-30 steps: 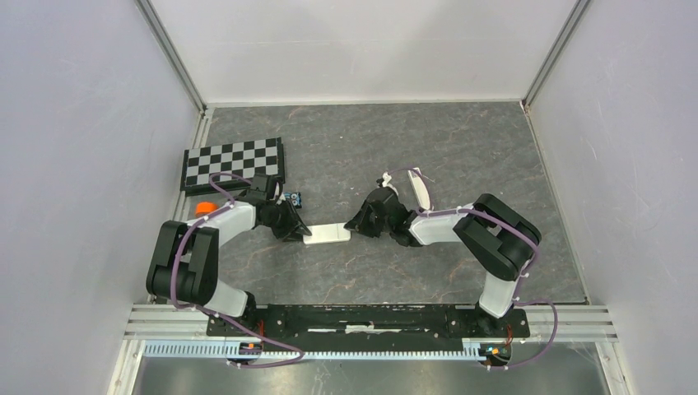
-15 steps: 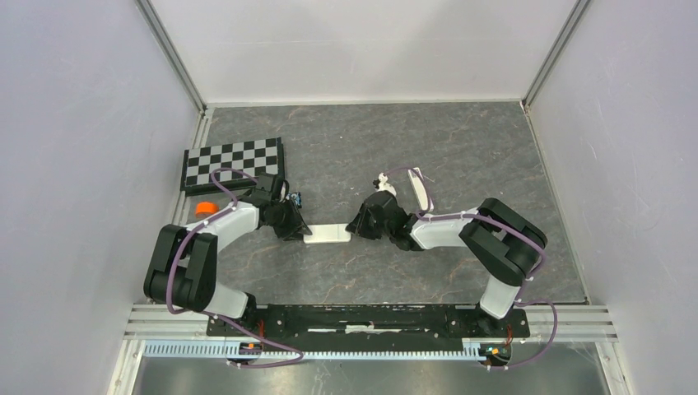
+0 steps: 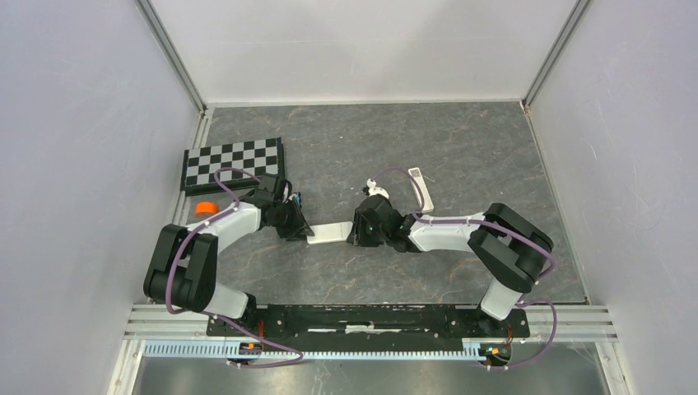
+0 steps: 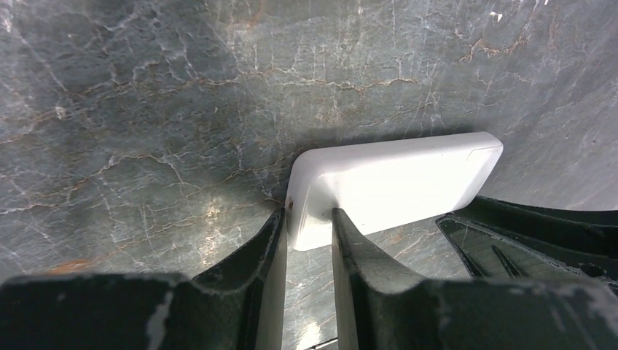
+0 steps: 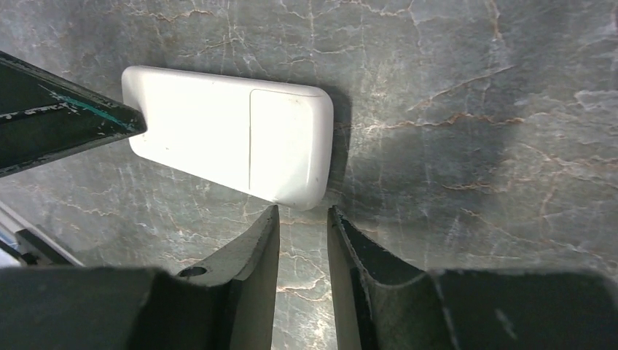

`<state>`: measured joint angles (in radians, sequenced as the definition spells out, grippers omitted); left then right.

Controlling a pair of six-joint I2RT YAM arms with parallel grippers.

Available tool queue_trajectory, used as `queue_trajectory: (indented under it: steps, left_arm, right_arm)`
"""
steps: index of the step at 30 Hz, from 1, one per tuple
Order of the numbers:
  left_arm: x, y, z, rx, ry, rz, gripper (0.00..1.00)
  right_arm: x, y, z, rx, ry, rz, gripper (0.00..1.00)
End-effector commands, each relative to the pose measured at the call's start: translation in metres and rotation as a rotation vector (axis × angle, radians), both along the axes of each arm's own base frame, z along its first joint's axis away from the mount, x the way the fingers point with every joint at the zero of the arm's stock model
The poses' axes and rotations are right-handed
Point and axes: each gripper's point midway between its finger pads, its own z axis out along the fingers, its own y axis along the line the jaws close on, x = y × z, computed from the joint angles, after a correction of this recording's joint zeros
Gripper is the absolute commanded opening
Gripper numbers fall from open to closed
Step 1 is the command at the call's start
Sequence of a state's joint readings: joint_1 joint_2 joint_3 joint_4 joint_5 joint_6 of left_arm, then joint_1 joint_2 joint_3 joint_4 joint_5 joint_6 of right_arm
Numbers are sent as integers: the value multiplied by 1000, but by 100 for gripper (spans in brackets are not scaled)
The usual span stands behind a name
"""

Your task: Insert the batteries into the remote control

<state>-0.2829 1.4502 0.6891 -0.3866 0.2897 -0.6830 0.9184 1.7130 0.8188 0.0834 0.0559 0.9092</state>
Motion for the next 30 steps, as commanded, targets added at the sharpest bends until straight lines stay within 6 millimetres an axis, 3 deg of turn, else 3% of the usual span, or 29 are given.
queue_trajectory:
  steps: [1,5,8,15,22,26,30]
  left_arm:
    - [-5,-9,-3,-20,5,-40,29]
    - [-5,-8,-1,-13,1,-44,31]
    - [-5,-8,0,-11,-4,-46,32]
    - [-5,-8,-1,-9,2,-45,36]
    - [-6,-7,-1,-8,1,-45,37]
    - [-5,-8,0,-11,0,-44,38]
    - [-4,-9,1,-17,-4,-48,37]
  right_arm:
    - [0,-22,-7,-127,-13,3,38]
    - [7,-17,11,-92,-67,10,55]
    - [18,-18,26,-91,-124,1,58]
    - [38,-10,22,-167,-161,61,39]
    - [41,-1,26,-136,-169,75,35]
    - [36,-1,16,-157,-134,95,22]
    - [27,-1,5,-147,-101,118,16]
